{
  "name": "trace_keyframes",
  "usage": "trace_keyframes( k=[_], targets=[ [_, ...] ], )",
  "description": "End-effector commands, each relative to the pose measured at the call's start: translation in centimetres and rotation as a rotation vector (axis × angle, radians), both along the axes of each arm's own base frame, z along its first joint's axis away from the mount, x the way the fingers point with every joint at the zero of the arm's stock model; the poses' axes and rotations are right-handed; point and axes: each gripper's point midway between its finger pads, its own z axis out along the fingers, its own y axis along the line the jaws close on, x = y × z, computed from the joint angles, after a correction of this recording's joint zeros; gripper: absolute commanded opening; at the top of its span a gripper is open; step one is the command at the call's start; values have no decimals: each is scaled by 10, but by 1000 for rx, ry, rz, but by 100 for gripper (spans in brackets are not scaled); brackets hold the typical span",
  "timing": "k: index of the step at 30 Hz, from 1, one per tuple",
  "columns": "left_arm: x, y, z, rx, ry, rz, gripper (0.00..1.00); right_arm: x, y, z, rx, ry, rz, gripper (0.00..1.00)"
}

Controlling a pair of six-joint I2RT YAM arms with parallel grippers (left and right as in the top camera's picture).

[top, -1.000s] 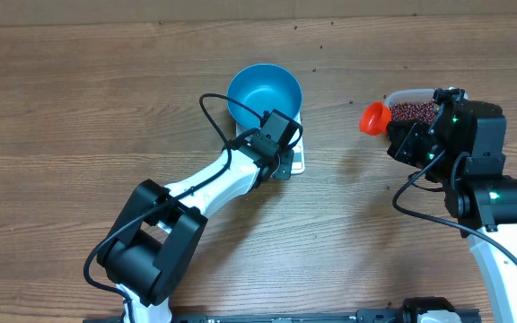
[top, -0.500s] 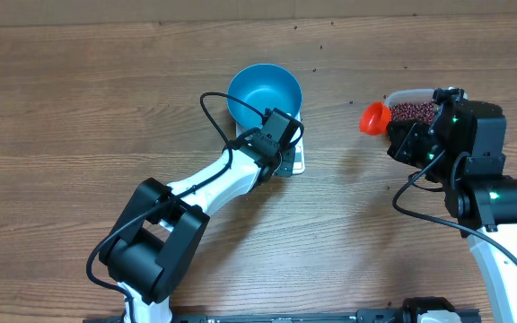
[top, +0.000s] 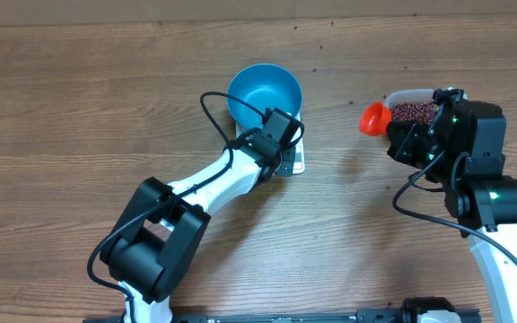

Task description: Scoop item into bowl and weigh 150g on scale

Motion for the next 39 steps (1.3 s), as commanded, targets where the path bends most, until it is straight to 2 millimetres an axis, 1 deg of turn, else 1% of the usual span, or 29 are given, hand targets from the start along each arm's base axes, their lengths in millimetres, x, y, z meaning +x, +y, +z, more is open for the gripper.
trace_keyframes(
  k=[1,4,8,14,17,18,19,21,23,28,30,31,32,34,36,39],
  targets=[
    [-10,6,-31,52,64,9,4,4,-1,16,-4,-41,1,4],
    [-11,7,-36,58,73,9,4,4,-1,16,-4,-38,0,4],
    [-13,7,-36,58,82,5,4,4,-1,16,-4,-37,0,4],
    [-22,13,-40,81,120,3,4,4,-1,16,-4,-38,0,4],
    [-22,11,-35,72,120,-5,4,5,-1,16,-5,-42,0,4],
    [-21,8,-29,59,118,-10,4,5,-1,17,-5,-43,0,4],
    [-20,4,-22,45,113,-26,4,5,-1,17,-5,-44,0,4],
    [-18,-4,-2,10,97,-59,4,5,-1,17,-5,-46,0,4],
    [-17,-10,26,-22,78,-82,4,5,-1,18,-4,-47,0,4],
    [-19,-8,99,-56,3,-109,4,5,-1,18,-4,-48,0,4],
    [-24,-3,129,-63,-38,-136,4,5,-1,18,-4,-48,0,4],
    [-29,1,148,-65,-69,-157,4,6,-1,18,-4,-48,1,4],
    [-32,5,158,-63,-87,-166,4,5,-1,18,-4,-48,1,4],
    [-37,16,178,-56,-125,-187,4,5,-1,18,-4,-48,1,4],
    [-39,32,193,-45,-156,-194,4,5,-1,18,-4,-48,1,4],
    [-37,54,208,-38,-192,-243,4,5,-1,18,-4,-48,1,4]
  ],
)
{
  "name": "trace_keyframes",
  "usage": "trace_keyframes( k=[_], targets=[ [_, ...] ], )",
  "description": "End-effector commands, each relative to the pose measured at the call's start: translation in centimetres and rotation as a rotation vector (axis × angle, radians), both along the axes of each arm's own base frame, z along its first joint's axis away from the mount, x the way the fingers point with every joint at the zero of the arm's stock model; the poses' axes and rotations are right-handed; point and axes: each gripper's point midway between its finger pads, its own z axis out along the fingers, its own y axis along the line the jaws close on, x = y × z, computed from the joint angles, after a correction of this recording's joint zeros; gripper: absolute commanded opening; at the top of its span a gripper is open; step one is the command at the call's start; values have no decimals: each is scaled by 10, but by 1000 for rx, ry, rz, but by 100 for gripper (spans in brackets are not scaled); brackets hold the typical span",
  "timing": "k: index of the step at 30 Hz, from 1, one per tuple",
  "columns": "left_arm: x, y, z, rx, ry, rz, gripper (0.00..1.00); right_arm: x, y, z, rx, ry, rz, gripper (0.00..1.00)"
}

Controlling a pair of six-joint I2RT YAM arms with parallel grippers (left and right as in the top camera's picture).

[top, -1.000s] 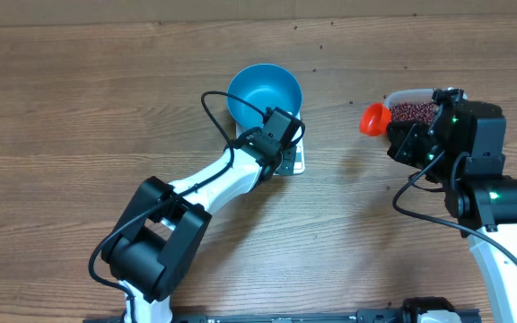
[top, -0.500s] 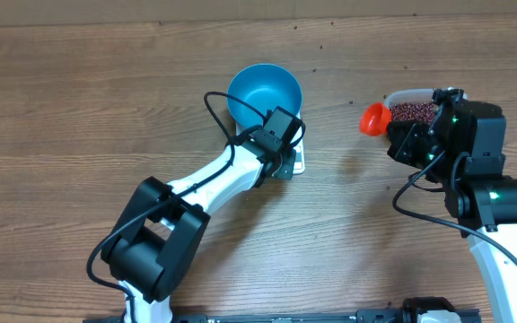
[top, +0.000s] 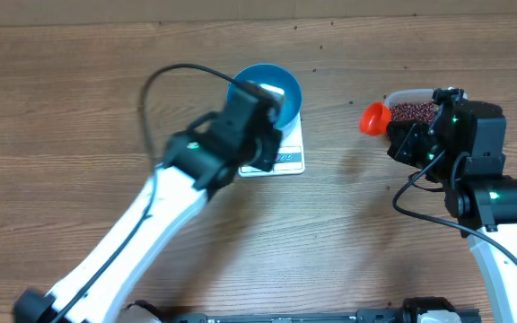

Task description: Scoop item into bowl and weigh 150g on scale

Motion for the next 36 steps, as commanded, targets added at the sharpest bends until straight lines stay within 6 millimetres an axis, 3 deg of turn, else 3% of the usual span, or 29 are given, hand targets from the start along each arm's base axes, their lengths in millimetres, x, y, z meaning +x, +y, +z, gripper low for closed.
trace_keyframes(
  k=[1,5,10,15,19,21,24,36],
  targets=[
    [5,23,16,23,-55,-117,4,5,-1,17,-2,-47,-1,4],
    [3,31,19,-57,-55,-314,4,5,-1,17,-1,-46,-1,4],
    [18,54,17,-78,-48,-255,4,4,-1,16,-16,-45,12,4],
    [20,56,15,-77,-46,-249,11,3,-1,15,-24,-40,18,4],
    [19,56,15,-77,-43,-249,41,3,-1,15,-24,-39,18,4],
    [19,56,14,-76,-38,-249,61,3,-1,15,-23,-39,18,4],
    [16,57,12,-74,-26,-249,99,3,-1,15,-23,-39,18,4],
    [15,60,12,-48,-34,-262,100,3,-1,15,-23,-42,18,4]
  ],
)
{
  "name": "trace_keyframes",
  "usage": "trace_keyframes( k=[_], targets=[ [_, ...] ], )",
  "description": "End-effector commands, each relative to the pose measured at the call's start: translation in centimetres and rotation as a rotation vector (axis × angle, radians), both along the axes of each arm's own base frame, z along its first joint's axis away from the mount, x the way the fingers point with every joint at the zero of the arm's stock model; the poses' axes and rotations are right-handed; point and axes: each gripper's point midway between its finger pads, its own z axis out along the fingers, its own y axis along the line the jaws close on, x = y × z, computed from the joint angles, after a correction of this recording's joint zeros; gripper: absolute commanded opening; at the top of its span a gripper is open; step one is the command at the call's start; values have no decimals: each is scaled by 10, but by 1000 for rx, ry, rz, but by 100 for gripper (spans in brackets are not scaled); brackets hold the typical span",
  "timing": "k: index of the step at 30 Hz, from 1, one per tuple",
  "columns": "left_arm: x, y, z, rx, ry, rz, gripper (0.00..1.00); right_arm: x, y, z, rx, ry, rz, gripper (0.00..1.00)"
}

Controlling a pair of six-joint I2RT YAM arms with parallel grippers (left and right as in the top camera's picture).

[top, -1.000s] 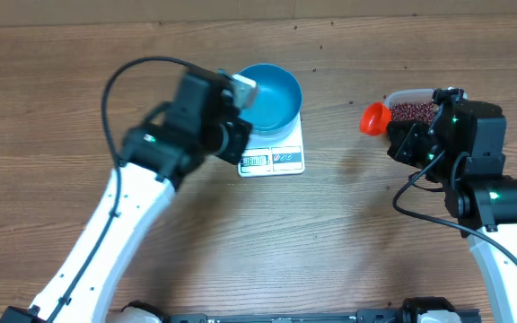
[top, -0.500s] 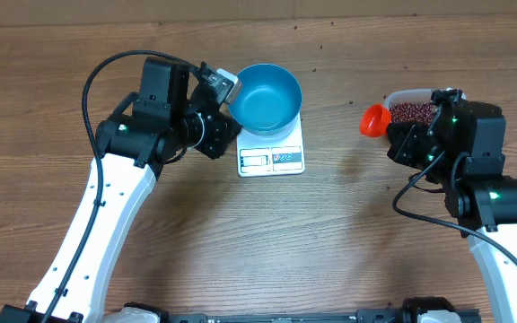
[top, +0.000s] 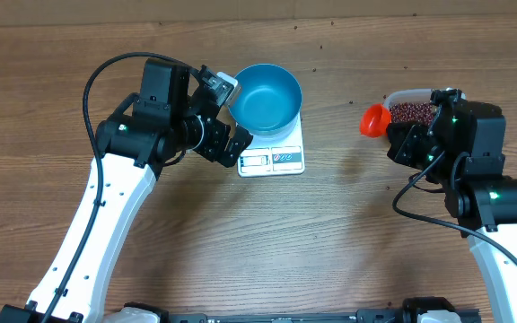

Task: Scoop item into bowl and weigh 150g on scale
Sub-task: 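Move the held scoop with the right gripper over the bean tub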

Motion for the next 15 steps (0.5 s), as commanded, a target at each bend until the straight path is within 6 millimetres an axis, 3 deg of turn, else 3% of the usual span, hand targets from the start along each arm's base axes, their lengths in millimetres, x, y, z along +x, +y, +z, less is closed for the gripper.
trace_keyframes(
  k=[1,8,15],
  targets=[
    [0,-4,7,-5,-34,-55,100,4,-1,19,-1,-48,-1,4],
    [-2,-6,38,-31,-124,-77,100,0,-5,37,-1,-96,-11,4],
    [-4,-5,41,-30,-131,-75,100,-8,-30,72,-41,-126,-51,4]
  ],
)
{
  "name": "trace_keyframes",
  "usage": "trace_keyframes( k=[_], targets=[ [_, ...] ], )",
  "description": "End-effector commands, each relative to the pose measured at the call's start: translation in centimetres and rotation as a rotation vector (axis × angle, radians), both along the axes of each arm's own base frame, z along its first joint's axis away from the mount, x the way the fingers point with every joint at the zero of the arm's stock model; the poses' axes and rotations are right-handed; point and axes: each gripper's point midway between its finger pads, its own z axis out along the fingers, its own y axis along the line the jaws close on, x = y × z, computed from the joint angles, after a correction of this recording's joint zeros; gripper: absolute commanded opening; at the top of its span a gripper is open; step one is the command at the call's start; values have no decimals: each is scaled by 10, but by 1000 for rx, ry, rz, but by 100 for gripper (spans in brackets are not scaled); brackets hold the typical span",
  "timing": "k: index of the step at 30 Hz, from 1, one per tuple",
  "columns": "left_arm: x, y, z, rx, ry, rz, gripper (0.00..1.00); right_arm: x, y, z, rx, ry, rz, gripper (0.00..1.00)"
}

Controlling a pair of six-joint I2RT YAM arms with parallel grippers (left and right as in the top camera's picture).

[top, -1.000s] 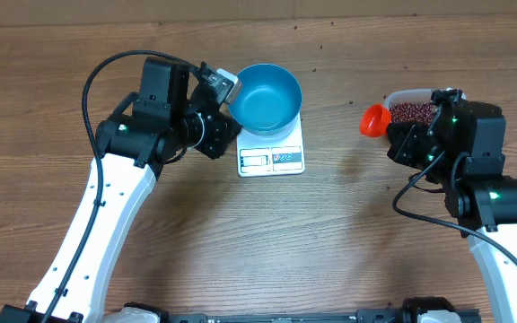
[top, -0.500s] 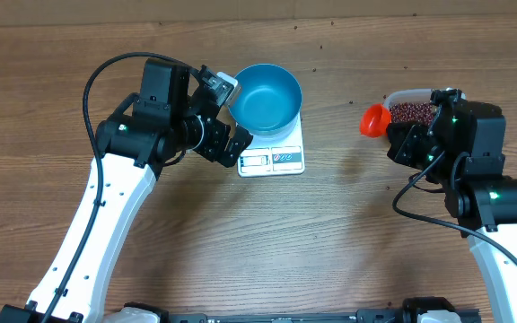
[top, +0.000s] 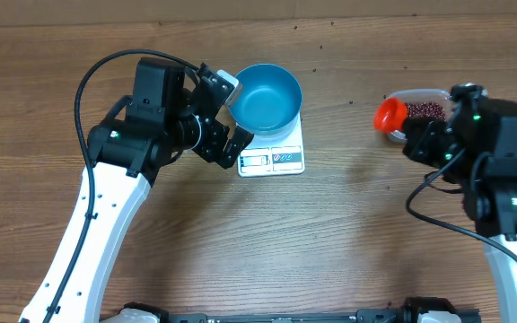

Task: Scoop item into bowl and weigh 150g on scale
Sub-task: 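Move the held scoop with the right gripper over the bean tub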

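A blue bowl (top: 267, 94) stands empty on the white scale (top: 274, 159) at the table's middle back. My left gripper (top: 232, 113) hovers just left of the bowl's rim with its fingers spread, open and holding nothing. To the right, a clear container of dark red beans (top: 422, 106) lies on the table. An orange-red scoop (top: 389, 114) sits at the container's left end, and my right gripper (top: 408, 132) is shut on its handle, the fingers mostly hidden under the wrist.
The brown wooden table (top: 330, 233) spreads around everything. A black cable (top: 97, 76) loops above the left arm. A few stray dark specks lie near the back edge.
My right arm has shifted to the right, and the scoop has gone with it, from just left of the container to over its left end. The left gripper has hardly moved.
My left gripper was first low at the scale's front left, beside the bowl. Then it was above the bowl and scale. Later it was to the left of the bowl, open. My right arm held the scoop still by the container, and now it has moved right.
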Motion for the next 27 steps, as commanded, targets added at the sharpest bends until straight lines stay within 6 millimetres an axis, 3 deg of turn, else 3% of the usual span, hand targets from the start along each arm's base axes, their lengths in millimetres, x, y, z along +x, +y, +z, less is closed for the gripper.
trace_keyframes(
  k=[1,7,12,17,21,27],
  targets=[
    [0,-2,17,-18,-47,-24,100,-2,-17,44,-35,-98,-24,4],
    [1,-3,17,-20,-46,-21,99,-9,-53,76,-69,-136,-125,4],
    [1,-3,17,-20,-46,-21,100,-8,-83,76,-96,-118,-198,4],
    [4,1,15,-17,-31,25,100,5,-104,42,-131,-4,-196,4],
    [6,5,13,-10,-21,57,100,21,-110,7,-130,100,-164,4],
    [6,5,13,-9,-21,56,99,46,-119,-24,-153,156,-119,4]
  ],
)
